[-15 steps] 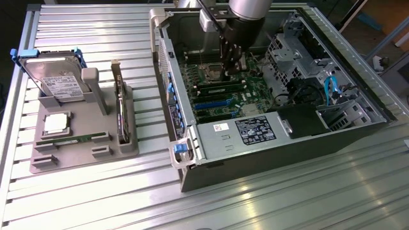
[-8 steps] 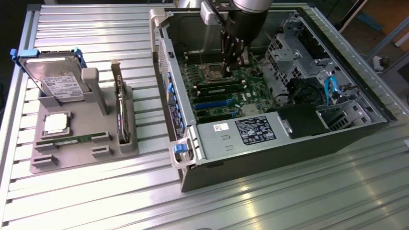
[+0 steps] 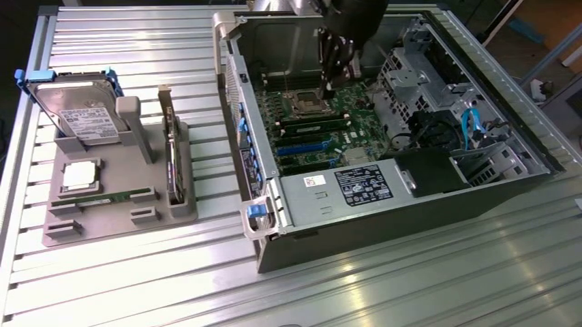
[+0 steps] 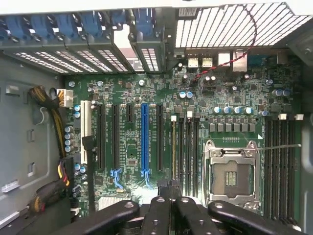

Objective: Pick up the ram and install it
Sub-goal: 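Press down the ram until it locks into place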

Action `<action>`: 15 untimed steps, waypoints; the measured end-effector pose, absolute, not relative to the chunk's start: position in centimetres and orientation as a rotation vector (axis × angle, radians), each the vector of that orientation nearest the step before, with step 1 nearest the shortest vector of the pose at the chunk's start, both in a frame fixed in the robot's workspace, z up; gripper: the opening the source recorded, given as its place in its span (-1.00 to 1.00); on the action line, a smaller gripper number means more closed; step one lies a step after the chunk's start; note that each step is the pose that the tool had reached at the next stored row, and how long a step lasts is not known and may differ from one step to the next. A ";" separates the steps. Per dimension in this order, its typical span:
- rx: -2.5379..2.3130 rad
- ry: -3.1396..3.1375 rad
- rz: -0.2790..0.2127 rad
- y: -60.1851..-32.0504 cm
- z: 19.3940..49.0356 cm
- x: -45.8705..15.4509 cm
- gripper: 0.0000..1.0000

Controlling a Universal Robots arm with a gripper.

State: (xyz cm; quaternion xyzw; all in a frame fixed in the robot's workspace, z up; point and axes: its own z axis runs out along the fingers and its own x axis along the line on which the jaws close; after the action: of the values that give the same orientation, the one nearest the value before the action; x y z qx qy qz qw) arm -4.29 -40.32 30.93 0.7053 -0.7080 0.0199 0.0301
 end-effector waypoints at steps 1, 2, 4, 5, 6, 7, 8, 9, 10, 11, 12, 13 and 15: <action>2.174 -2.183 0.062 -40.3 31.1 -4.3 -0.79; 2.174 -2.183 0.062 -40.3 31.3 -4.3 -0.79; 2.174 -2.183 0.062 -40.3 32.0 -4.3 -0.79; 2.174 -2.183 0.062 -40.3 32.3 -4.3 -0.79; 2.174 -2.183 0.062 -40.3 32.5 -4.3 -0.79; 2.174 -2.183 0.062 -40.3 32.7 -4.3 -0.79; 2.174 -2.183 0.062 -40.3 32.9 -4.3 -0.79; 2.174 -2.183 0.062 -40.3 33.1 -4.3 -0.79; 2.174 -2.183 0.062 -40.3 33.2 -4.3 -0.79; 2.174 -2.183 0.062 -40.3 33.4 -4.3 -0.79; 2.174 -2.183 0.062 -40.3 33.5 -4.3 -0.79; 2.174 -2.183 0.062 -40.3 33.5 -4.3 -0.79; 2.174 -2.183 0.062 -40.3 33.5 -4.3 -0.79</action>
State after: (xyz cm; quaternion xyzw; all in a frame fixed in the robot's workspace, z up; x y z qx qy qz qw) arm -4.29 -40.32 33.47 0.7053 -0.7080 0.0200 0.0301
